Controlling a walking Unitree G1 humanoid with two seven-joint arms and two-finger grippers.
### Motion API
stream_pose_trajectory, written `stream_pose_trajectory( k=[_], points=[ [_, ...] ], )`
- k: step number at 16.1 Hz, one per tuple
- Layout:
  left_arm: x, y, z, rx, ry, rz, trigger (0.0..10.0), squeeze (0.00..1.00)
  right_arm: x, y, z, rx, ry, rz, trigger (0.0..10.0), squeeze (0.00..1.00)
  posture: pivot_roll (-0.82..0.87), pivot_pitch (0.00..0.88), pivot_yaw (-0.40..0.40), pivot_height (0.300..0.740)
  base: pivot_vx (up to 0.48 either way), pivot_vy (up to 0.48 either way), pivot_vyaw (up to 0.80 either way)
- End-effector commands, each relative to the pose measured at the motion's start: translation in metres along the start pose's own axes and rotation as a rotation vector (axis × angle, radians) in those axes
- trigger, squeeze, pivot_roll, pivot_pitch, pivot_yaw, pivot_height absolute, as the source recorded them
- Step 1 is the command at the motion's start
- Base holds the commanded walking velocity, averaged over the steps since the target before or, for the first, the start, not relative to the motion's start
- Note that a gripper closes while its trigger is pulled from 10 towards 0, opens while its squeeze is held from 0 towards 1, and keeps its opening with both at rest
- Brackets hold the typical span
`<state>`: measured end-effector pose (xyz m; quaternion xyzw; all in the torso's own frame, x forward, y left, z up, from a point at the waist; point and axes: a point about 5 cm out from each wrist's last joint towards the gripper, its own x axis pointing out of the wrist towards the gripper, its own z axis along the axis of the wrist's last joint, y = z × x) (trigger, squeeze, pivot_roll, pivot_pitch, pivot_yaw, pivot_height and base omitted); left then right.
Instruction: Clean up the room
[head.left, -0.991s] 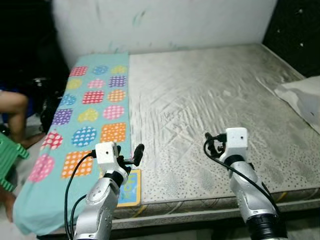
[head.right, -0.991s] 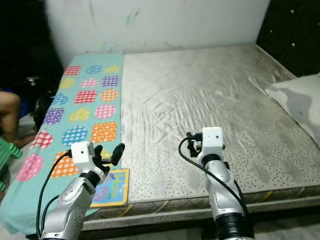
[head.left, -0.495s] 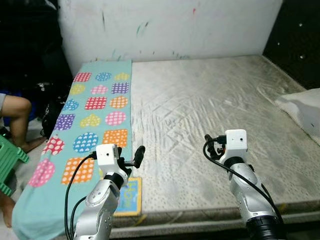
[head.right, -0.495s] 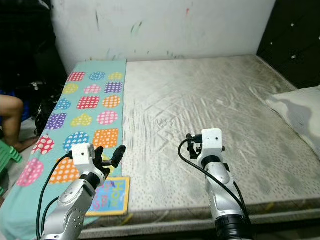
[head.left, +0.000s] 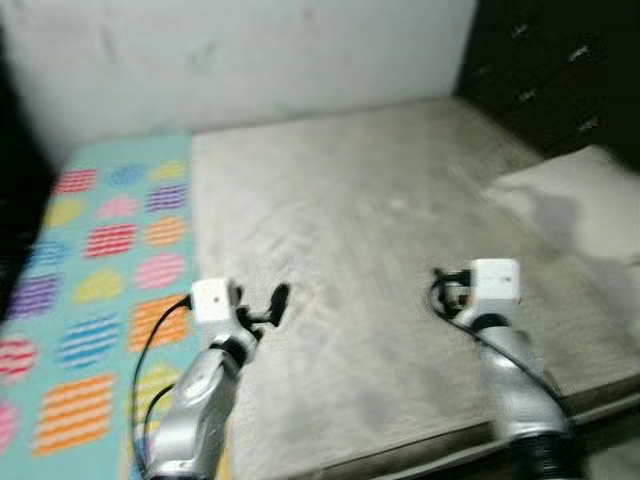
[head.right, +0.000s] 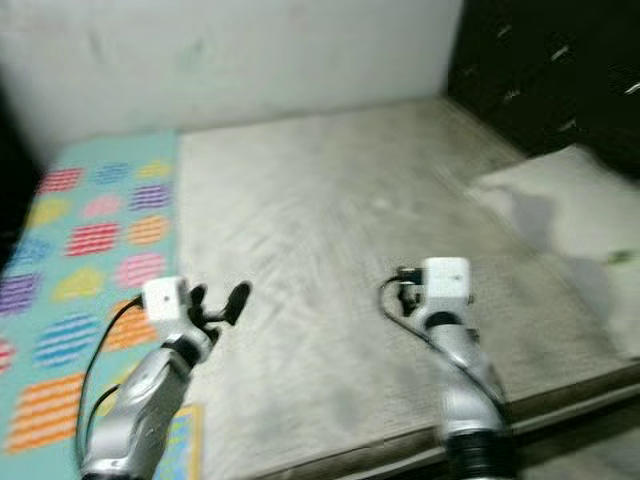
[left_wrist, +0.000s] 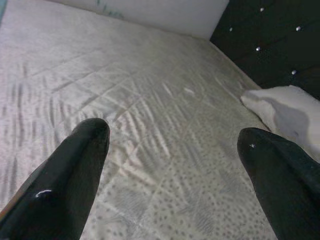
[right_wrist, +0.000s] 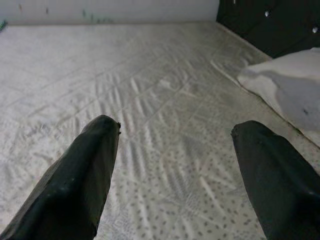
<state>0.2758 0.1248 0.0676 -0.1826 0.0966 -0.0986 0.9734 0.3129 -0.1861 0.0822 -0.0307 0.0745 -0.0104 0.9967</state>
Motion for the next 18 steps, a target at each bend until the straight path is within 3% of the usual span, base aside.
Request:
stream_pose_trajectory(
  k=[1, 11, 18],
  points=[
    [-0.0024, 0.0049, -0.0015, -0.009, 0.005, 0.023, 10.0, 0.00, 0.0019, 0.0073, 0.0051, -0.005, -0.019, 0.025, 10.0, 0.00, -0.09, 0.000, 0.046, 0.740, 0.000, 0.000, 0.00],
    [-0.0012, 0.0033, -0.0030, -0.009, 0.010, 0.024, 10.0, 0.00, 0.0037, 0.0097, 0.0061, -0.009, -0.022, 0.044, 10.0, 0.00, -0.09, 0.000, 0.042, 0.740, 0.000, 0.462, 0.00],
    [-0.0016, 0.0040, -0.0022, -0.010, 0.007, 0.027, 10.0, 0.00, 0.0027, 0.0135, 0.0033, -0.008, -0.012, 0.059, 10.0, 0.00, -0.09, 0.000, 0.045, 0.740, 0.000, 0.069, 0.00]
  ],
)
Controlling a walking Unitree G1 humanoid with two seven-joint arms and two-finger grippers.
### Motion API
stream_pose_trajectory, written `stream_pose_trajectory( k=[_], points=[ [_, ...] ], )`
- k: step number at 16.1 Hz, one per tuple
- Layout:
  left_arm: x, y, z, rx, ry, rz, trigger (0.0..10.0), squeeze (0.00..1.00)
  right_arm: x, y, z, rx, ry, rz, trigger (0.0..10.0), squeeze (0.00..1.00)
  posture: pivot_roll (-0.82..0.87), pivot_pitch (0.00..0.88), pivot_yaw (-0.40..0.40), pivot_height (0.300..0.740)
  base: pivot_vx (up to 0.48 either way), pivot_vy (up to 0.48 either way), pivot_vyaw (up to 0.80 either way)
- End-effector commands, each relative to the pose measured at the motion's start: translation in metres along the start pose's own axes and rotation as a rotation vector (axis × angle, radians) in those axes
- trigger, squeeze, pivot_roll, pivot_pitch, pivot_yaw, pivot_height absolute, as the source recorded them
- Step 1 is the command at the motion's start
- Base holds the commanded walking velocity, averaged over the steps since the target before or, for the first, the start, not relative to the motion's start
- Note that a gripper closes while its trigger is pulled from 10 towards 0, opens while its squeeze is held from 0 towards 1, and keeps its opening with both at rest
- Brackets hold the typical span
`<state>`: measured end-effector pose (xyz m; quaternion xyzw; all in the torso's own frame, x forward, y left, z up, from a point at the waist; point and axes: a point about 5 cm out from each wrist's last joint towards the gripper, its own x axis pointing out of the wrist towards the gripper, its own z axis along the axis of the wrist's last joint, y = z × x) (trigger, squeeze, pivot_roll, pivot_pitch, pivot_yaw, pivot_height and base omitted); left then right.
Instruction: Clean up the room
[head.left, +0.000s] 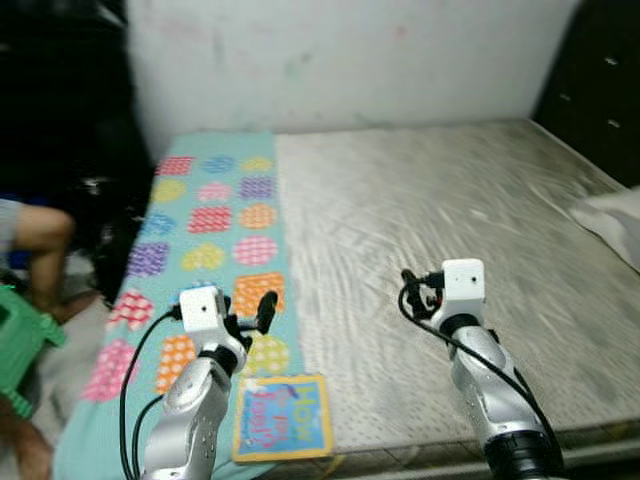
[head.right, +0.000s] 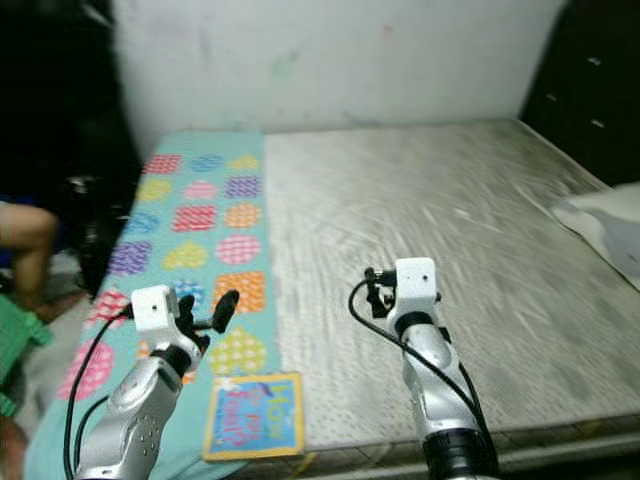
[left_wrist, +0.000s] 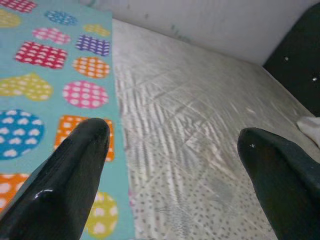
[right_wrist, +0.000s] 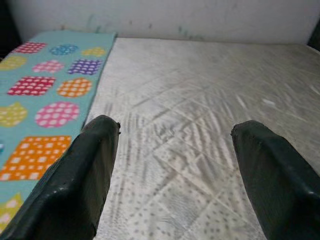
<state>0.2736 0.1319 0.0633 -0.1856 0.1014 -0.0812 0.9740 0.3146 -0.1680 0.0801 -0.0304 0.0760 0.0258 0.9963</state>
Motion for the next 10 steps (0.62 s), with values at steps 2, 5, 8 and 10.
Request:
stream_pose_trajectory(
  k=[2, 5, 8, 10],
  points=[
    [0.0017, -0.0038, -0.0009, 0.002, 0.015, -0.011, 10.0, 0.00, 0.0003, -0.0047, 0.0038, -0.006, -0.012, -0.014, 10.0, 0.00, -0.09, 0.000, 0.048, 0.740, 0.000, 0.480, 0.00],
    [0.0020, -0.0037, -0.0004, 0.005, 0.014, -0.011, 10.0, 0.00, 0.0000, -0.0045, 0.0035, -0.001, -0.012, -0.015, 10.0, 0.00, -0.09, 0.000, 0.047, 0.740, 0.000, 0.474, 0.00],
    [0.0021, -0.0036, 0.0004, 0.002, 0.007, -0.008, 10.0, 0.00, 0.0004, -0.0046, 0.0031, 0.000, -0.009, -0.014, 10.0, 0.00, -0.09, 0.000, 0.046, 0.740, 0.000, 0.429, 0.00],
    [0.0017, -0.0044, 0.0019, 0.004, -0.004, -0.013, 10.0, 0.00, 0.0006, -0.0046, 0.0033, 0.001, -0.011, -0.014, 10.0, 0.00, -0.09, 0.000, 0.046, 0.740, 0.000, 0.000, 0.00]
  ],
)
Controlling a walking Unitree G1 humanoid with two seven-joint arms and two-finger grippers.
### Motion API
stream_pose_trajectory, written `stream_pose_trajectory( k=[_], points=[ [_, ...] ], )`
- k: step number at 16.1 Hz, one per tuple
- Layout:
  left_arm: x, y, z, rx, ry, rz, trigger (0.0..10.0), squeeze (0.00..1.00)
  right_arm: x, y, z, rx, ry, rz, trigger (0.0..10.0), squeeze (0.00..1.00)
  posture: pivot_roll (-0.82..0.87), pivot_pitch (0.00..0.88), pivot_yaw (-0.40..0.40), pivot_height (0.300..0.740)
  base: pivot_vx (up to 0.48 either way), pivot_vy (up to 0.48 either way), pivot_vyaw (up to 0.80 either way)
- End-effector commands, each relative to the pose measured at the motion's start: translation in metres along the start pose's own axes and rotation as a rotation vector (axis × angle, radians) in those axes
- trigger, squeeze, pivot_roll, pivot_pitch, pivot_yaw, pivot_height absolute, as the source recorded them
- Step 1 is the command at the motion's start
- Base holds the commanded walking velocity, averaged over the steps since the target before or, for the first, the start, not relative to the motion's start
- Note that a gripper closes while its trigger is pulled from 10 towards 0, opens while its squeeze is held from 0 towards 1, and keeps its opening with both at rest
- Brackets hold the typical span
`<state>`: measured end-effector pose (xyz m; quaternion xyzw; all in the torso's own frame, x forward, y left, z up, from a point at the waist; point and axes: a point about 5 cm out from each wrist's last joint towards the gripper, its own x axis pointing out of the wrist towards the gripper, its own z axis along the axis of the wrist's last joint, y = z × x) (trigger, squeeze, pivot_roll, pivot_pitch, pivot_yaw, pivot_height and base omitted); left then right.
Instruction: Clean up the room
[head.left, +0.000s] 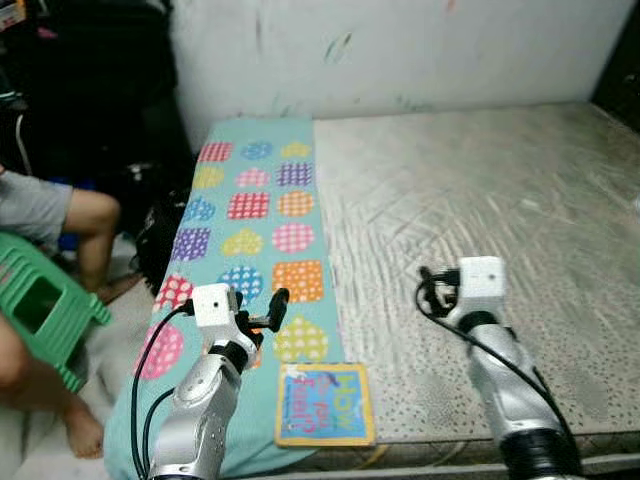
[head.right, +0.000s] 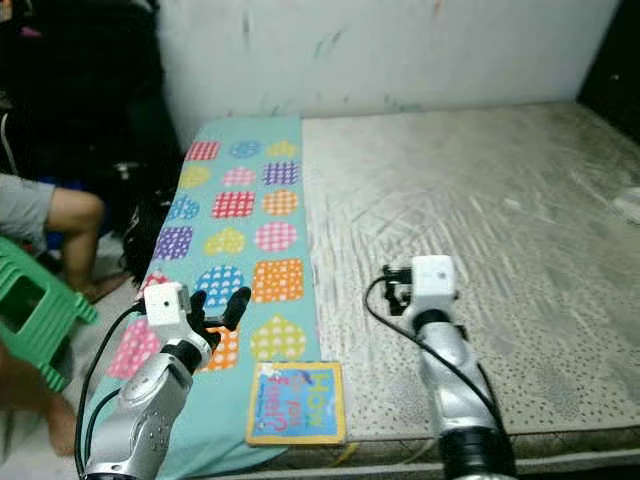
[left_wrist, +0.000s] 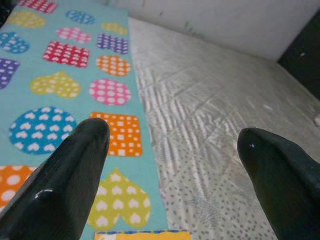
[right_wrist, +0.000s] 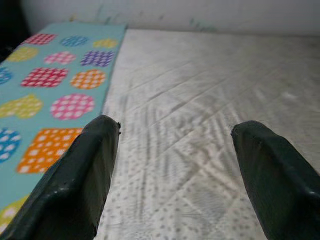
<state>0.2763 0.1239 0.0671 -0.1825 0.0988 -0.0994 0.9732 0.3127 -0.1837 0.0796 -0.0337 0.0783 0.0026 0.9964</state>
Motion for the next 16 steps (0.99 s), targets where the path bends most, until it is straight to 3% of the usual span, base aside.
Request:
stream_pose_trajectory(
  k=[1, 8, 11, 16],
  points=[
    [-0.002, 0.004, 0.000, -0.008, -0.005, 0.023, 10.0, 0.00, 0.003, 0.011, 0.005, 0.005, -0.018, 0.033, 10.0, 0.00, -0.09, 0.000, 0.046, 0.740, 0.000, 0.000, 0.00],
    [-0.002, 0.006, 0.003, 0.008, 0.005, 0.033, 10.0, 0.00, 0.004, 0.015, 0.011, 0.031, -0.040, 0.042, 10.0, 0.00, -0.09, 0.000, 0.044, 0.740, 0.000, 0.000, 0.00],
    [-0.014, 0.028, 0.008, 0.044, 0.003, 0.110, 10.0, 0.00, -0.004, 0.020, 0.004, 0.040, -0.011, 0.060, 10.0, 0.00, -0.07, 0.000, 0.045, 0.740, 0.000, 0.000, 0.00],
    [-0.034, 0.053, 0.011, 0.081, 0.033, 0.160, 10.0, 0.00, -0.024, 0.024, -0.019, 0.029, 0.085, 0.088, 10.0, 0.00, -0.07, 0.000, 0.054, 0.740, 0.000, 0.000, 0.00]
  ],
)
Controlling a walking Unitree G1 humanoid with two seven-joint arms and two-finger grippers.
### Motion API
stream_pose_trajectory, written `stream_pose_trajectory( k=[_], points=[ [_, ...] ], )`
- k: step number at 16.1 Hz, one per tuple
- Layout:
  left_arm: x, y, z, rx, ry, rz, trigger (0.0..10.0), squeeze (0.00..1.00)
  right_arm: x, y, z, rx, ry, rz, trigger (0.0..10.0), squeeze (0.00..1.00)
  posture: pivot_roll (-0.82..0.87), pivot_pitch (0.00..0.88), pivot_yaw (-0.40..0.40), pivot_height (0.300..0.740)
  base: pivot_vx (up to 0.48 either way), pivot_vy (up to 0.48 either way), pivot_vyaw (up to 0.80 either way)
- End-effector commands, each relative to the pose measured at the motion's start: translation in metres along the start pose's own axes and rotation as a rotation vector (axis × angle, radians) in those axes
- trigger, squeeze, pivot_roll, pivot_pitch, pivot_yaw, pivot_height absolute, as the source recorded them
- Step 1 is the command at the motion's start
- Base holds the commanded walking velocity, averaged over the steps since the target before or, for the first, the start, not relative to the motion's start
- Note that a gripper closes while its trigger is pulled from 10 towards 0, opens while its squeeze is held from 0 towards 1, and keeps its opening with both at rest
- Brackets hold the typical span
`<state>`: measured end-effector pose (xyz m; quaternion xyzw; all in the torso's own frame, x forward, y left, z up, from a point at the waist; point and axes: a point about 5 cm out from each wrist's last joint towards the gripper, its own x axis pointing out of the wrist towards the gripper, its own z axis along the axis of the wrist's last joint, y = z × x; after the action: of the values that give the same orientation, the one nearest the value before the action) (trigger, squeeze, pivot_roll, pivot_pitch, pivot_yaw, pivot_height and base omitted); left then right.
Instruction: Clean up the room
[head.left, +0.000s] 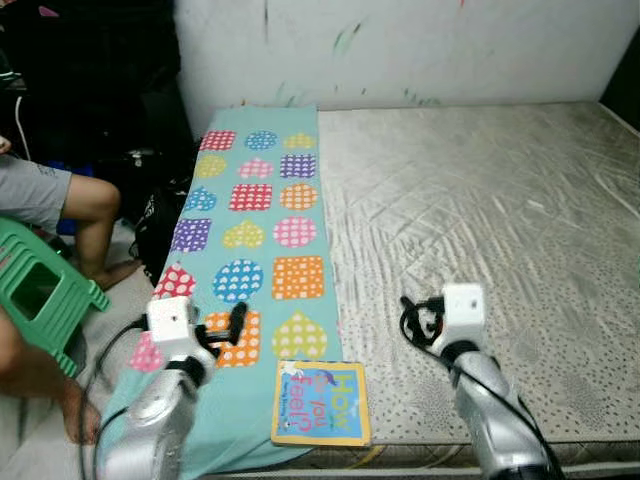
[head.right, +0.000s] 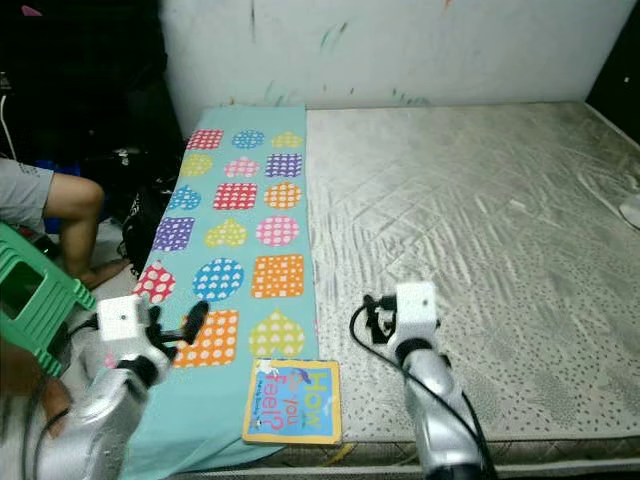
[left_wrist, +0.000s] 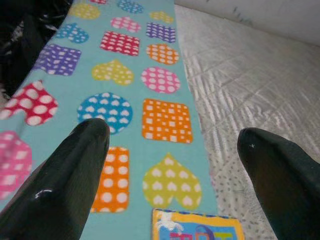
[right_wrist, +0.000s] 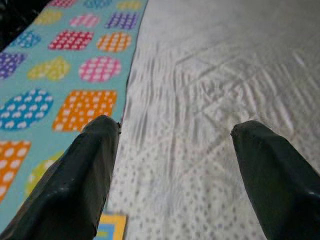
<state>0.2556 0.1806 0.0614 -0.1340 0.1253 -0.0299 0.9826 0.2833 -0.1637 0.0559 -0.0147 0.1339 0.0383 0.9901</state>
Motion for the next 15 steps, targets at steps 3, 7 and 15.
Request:
stream_pose_trajectory(
  k=[3, 7, 15],
  points=[
    [-0.011, 0.017, 0.005, 0.061, 0.004, 0.018, 10.0, 0.00, -0.006, -0.006, 0.003, -0.019, 0.006, 0.006, 10.0, 0.00, -0.07, 0.010, 0.061, 0.740, 0.000, 0.000, 0.00],
    [-0.020, 0.027, 0.002, 0.077, 0.013, 0.034, 10.0, 0.00, -0.014, -0.009, -0.001, -0.008, 0.025, 0.020, 10.0, 0.00, -0.07, 0.023, 0.056, 0.740, 0.000, 0.000, 0.00],
    [-0.019, 0.024, 0.002, 0.072, 0.016, 0.025, 10.0, 0.00, -0.014, -0.008, 0.004, -0.035, 0.023, 0.043, 10.0, 0.00, -0.07, 0.038, 0.049, 0.711, 0.000, 0.000, 0.00]
  ],
)
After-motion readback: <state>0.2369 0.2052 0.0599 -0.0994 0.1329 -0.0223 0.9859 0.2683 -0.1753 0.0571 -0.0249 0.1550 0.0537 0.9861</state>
